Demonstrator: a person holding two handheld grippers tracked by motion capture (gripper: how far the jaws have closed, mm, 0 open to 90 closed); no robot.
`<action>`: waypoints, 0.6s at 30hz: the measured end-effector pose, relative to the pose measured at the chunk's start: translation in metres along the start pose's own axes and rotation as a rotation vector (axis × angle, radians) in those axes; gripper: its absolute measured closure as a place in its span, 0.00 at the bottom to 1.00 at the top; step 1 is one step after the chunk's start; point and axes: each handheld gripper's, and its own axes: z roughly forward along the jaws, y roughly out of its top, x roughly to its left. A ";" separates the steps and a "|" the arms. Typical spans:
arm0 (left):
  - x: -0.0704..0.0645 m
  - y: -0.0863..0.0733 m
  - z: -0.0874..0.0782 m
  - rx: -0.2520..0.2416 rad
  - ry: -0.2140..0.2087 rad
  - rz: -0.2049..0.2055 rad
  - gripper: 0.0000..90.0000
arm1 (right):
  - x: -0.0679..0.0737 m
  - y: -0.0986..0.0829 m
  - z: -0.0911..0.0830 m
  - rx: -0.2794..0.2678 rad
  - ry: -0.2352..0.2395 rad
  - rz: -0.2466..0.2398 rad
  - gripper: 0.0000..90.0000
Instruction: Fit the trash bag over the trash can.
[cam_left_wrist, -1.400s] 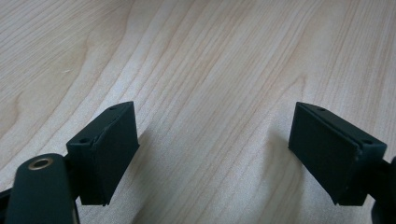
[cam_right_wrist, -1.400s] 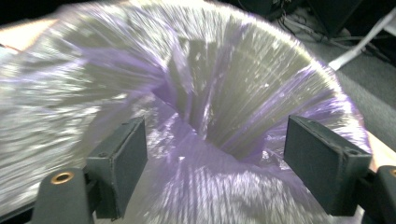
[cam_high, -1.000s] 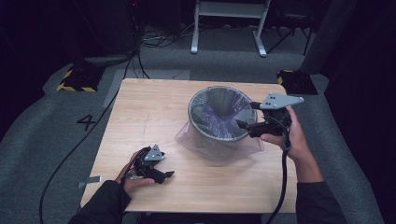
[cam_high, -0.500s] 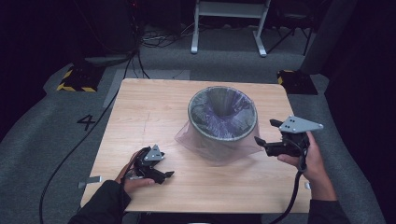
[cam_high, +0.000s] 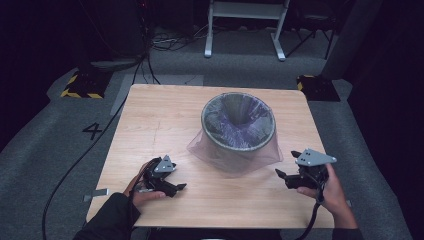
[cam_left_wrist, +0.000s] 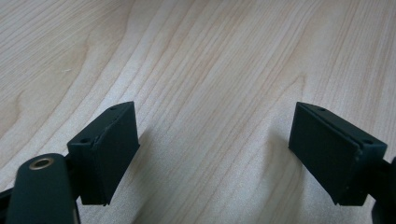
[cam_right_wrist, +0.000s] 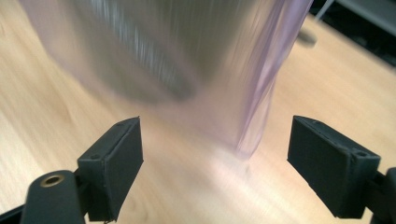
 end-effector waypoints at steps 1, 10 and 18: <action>0.000 0.000 0.000 -0.001 0.000 0.000 0.18 | 0.002 -0.008 0.003 0.014 0.000 0.004 0.20; -0.001 -0.001 -0.001 0.000 0.000 -0.002 0.18 | 0.005 -0.069 0.023 0.111 0.025 0.054 0.20; -0.001 -0.002 -0.002 -0.002 -0.001 -0.002 0.18 | 0.003 -0.093 0.020 0.085 0.053 0.155 0.17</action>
